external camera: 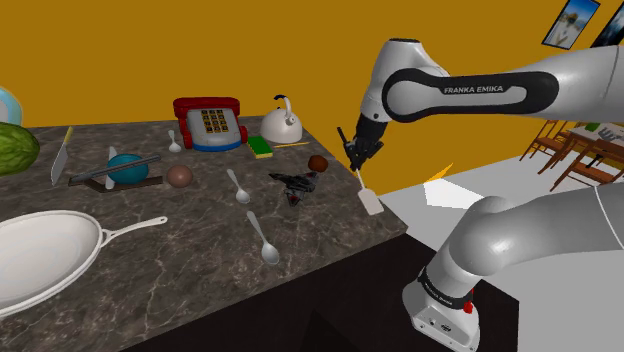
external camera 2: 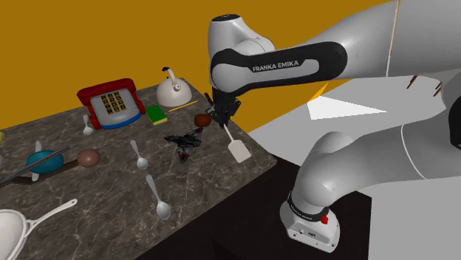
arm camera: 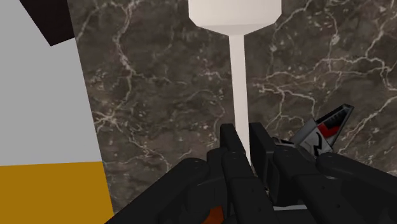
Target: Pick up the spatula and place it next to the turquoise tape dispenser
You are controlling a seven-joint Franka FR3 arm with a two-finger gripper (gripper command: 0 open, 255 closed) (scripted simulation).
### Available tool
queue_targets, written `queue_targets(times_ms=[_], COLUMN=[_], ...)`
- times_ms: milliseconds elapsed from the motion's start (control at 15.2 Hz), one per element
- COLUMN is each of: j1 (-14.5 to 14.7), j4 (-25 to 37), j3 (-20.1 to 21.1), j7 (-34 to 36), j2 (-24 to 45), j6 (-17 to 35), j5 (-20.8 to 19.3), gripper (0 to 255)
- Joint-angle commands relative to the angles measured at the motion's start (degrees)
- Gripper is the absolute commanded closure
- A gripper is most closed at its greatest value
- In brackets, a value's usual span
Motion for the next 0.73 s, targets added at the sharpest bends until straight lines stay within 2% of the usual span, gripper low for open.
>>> queue_targets(times_ms=[0, 264, 660], j1=[-0.1, -0.1, 2.5], j4=[1.4, 3.8, 9.4], j3=[-0.1, -0.2, 6.7], j7=[-0.1, -0.1, 7.8], j2=[-0.2, -0.4, 6.9], j6=[-1.7, -4.3, -2.4], j5=[-0.1, -0.2, 2.7], gripper=[255, 255, 255])
